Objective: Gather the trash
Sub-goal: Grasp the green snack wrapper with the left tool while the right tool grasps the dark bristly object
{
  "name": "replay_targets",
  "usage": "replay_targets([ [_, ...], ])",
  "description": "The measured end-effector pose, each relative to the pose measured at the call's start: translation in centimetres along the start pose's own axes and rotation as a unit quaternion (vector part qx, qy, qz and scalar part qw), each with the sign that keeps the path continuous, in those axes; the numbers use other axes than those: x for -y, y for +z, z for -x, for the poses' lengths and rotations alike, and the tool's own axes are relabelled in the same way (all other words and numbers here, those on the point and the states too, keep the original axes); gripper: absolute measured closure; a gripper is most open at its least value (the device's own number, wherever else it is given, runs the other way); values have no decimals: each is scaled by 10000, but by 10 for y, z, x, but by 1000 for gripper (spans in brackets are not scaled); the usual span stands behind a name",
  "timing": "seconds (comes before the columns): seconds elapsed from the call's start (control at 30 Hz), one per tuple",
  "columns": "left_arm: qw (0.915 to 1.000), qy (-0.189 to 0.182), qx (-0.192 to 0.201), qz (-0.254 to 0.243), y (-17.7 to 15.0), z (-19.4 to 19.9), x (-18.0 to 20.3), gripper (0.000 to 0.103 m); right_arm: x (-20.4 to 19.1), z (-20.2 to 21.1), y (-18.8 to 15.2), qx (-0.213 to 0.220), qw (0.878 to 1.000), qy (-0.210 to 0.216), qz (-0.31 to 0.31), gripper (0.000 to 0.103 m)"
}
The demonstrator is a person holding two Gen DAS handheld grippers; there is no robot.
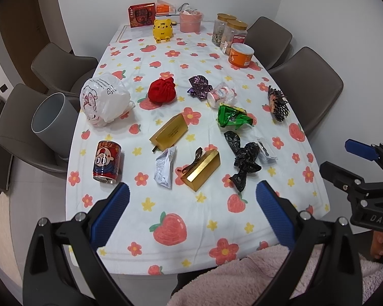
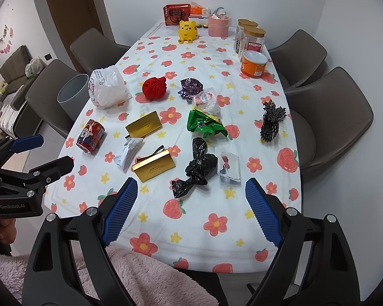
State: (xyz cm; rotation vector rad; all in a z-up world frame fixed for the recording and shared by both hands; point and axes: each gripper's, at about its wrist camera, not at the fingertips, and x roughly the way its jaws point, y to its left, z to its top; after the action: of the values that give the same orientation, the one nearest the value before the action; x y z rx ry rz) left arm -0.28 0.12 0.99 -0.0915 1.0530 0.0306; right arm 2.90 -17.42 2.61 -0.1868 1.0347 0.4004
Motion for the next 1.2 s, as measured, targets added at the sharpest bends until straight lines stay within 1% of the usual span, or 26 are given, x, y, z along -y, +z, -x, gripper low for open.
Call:
replay_targets([
  [0.23, 10000, -54, -30, -76, 7, -2, 10, 4, 8, 5, 3, 0, 10000, -27, -36, 20],
  [0.27, 9999, -64, -42, -93, 8, -11, 14, 4, 9, 5, 4, -1, 10000, -32, -45, 20],
  [0.37, 9998, -102, -57, -138, 12, -15, 19, 4, 15, 5, 6, -11, 9999, -55, -86, 20],
  [0.7, 9988, -339, -118, -327, 32, -43, 35, 4, 45, -19, 12, 8, 9992, -293, -259, 20],
  [0.93, 9970, -474, -162, -586, 59, -84, 58, 4, 79, -46, 27, 72, 9976, -566, -389, 20],
  [1.0, 9965, -512, -230, -627, 67, -100, 64, 4, 89, -55, 33, 106, 9970, -653, -410, 20],
  [1.1, 9958, -536, -290, -678, 77, -126, 74, 4, 107, -77, 42, 119, 9958, -796, -442, 20],
  [1.2, 9956, -507, -355, -708, 86, -155, 82, 4, 124, -103, 49, 65, 9953, -830, -502, 20],
])
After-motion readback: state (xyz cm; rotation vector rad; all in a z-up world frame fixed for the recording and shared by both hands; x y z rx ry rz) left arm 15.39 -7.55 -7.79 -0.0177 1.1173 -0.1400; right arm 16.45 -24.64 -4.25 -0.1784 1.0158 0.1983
